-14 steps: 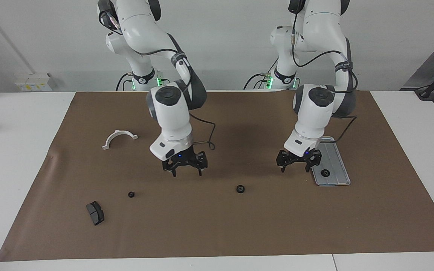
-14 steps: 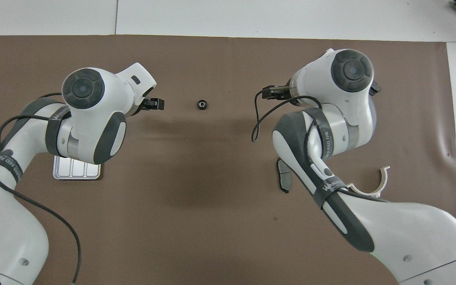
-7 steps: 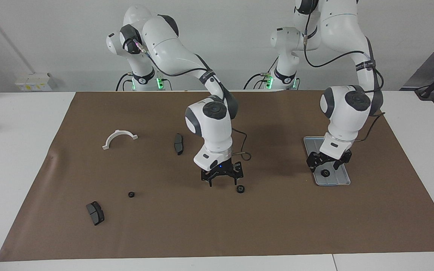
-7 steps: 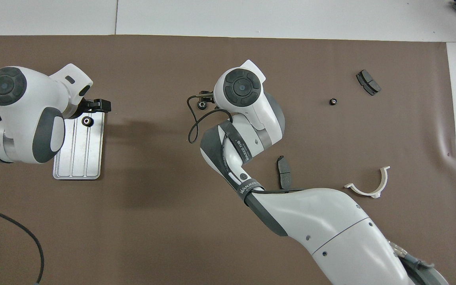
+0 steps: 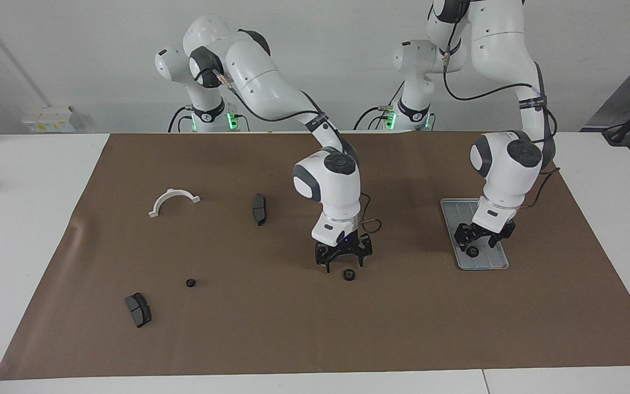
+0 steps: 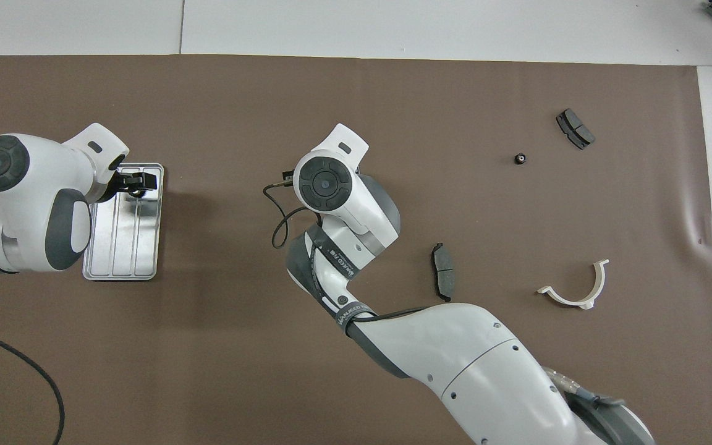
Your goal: Place bearing gear from tray to pile
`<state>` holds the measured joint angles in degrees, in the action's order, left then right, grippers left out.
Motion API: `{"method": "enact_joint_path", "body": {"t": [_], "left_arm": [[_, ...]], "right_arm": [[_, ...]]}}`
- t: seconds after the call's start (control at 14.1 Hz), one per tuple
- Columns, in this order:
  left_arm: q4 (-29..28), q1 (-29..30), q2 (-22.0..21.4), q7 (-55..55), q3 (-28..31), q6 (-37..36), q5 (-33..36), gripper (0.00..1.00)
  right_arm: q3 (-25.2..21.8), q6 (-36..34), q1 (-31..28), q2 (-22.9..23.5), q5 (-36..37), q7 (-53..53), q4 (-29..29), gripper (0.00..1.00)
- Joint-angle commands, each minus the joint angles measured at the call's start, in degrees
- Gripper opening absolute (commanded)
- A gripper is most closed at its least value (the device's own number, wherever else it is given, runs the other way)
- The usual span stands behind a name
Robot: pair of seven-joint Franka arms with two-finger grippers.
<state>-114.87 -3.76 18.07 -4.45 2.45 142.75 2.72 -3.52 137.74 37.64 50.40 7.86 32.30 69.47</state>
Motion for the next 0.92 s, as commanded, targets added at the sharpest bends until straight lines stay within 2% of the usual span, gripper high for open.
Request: {"method": "enact_joint_path", "body": {"t": [0.0, 0.07, 0.14, 0.28, 0.5, 0.57, 0.64, 0.71, 0.85], "left_arm": [[-1.3, 1.3, 0.6, 1.4, -0.7, 3.4, -1.2, 0.72], [-1.3, 1.4, 0.7, 1.4, -0.7, 4.1, -1.2, 0.68], [-1.4, 1.4, 1.1, 1.3, -0.7, 4.7, -1.2, 0.63], [-2.0, 1.3, 1.2, 1.3, -0.7, 4.9, -1.2, 0.58], [-2.2, 1.2, 1.1, 1.2, -0.7, 4.6, -1.3, 0.53], [-2.1, 1.2, 1.1, 1.1, -0.7, 4.2, -1.3, 0.43], [-2.0, 1.1, 0.9, 1.0, -0.7, 4.0, -1.3, 0.24], [-1.8, 1.0, 0.6, 1.1, -0.7, 3.2, -1.3, 0.02], [-0.6, 0.7, -0.7, 1.2, -0.5, 1.5, -1.3, 0.0]], "right_arm": [[-0.1, 1.2, 0.2, 1.7, 3.3, 2.0, -2.1, 1.0], [-0.1, 1.3, 0.2, 1.7, 3.7, 2.0, -2.1, 1.0], [-0.1, 1.3, 0.2, 1.7, 3.8, 2.0, -2.1, 0.95], [-0.2, 1.3, 0.2, 1.7, 3.8, 2.2, -2.1, 0.74], [-0.2, 2.1, 0.1, 1.7, 3.8, 2.2, -2.1, 0.55], [-0.2, 2.3, 0.1, 1.8, 3.8, 2.3, -2.2, 0.48], [-0.3, 2.3, 0.1, 2.0, 3.8, 2.3, -2.6, 0.46], [-0.3, 2.2, 0.1, 2.1, 3.8, 2.3, -2.8, 0.35], [-0.3, 2.2, 0.1, 2.1, 3.8, 2.3, -2.8, 0.11]]}}
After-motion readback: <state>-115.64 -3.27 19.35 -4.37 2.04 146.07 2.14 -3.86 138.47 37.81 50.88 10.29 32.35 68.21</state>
